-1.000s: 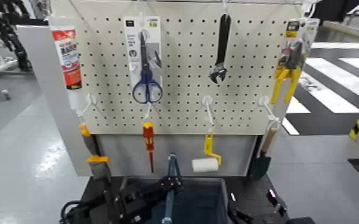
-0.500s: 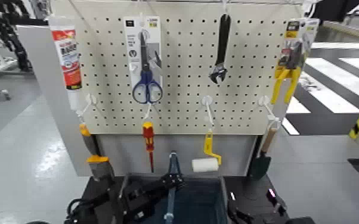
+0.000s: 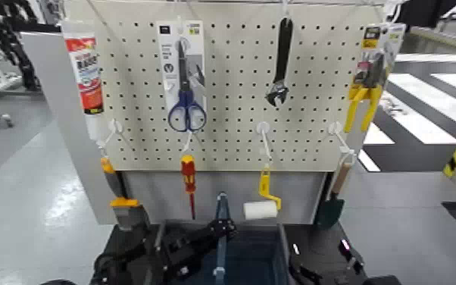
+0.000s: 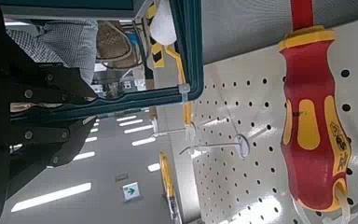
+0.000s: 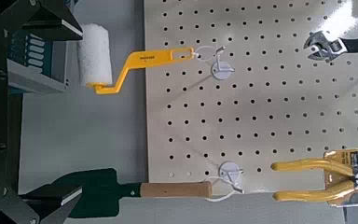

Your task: Place the crate on the table.

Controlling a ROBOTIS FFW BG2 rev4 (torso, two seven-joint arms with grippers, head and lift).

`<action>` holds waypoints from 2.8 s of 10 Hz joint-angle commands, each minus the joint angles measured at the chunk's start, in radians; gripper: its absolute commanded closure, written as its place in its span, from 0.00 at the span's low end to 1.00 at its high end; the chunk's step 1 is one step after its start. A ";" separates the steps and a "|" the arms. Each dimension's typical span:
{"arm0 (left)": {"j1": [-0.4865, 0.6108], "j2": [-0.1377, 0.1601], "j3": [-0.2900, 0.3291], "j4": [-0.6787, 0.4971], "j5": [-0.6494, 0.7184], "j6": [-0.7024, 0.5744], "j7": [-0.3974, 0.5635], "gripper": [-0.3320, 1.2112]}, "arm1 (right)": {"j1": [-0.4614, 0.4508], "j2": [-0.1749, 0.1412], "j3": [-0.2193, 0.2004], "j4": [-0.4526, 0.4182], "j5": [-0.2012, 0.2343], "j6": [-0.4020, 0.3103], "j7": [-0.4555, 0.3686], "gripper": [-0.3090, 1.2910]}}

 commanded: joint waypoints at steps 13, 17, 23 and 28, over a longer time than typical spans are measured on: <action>-0.008 -0.020 -0.040 0.095 -0.003 -0.056 -0.027 0.96 | 0.000 0.003 0.002 0.005 -0.009 -0.007 -0.001 0.28; -0.005 -0.021 -0.034 0.104 -0.003 -0.051 -0.028 0.81 | 0.000 0.003 0.002 0.005 -0.011 -0.009 -0.001 0.28; 0.032 -0.023 -0.008 0.049 -0.054 -0.105 -0.005 0.25 | 0.000 0.003 0.002 0.002 -0.012 -0.004 -0.003 0.28; 0.153 -0.018 0.128 -0.204 -0.322 -0.112 0.044 0.30 | 0.003 0.003 0.002 -0.004 -0.012 0.002 -0.003 0.28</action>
